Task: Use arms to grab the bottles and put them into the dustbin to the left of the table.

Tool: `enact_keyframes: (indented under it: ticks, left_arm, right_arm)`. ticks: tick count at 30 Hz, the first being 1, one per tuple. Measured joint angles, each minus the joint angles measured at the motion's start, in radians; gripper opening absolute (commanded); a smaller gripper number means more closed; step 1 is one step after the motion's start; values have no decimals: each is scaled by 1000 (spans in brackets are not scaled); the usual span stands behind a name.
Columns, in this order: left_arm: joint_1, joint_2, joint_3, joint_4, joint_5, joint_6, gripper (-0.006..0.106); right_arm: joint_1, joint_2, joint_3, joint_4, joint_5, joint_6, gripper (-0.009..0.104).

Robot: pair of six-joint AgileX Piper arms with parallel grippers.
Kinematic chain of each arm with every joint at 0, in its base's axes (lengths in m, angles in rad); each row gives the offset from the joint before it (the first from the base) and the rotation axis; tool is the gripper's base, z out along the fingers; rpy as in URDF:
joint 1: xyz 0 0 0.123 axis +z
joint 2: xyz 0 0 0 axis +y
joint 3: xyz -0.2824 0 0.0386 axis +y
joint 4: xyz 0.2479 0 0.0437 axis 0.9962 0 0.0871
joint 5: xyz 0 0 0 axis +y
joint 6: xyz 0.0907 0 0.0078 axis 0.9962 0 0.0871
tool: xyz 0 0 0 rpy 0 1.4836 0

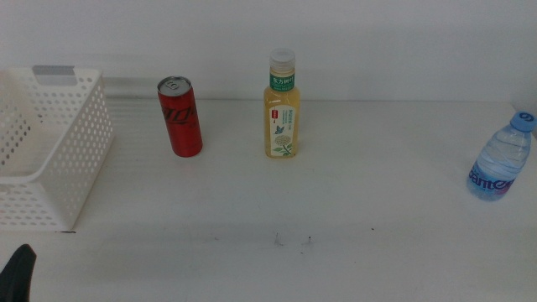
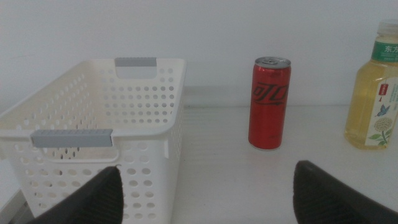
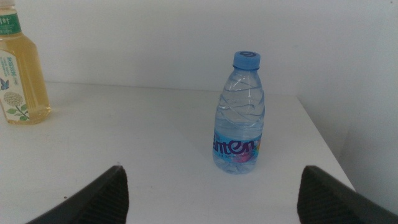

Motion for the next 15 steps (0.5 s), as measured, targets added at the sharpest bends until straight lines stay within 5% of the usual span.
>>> enact_keyframes:
  ticks: [15]
  left_arm:
    - [-62, 175, 0, 3, -162, 2, 94]
  right_arm:
    - [0, 0, 0, 0, 0, 0, 90]
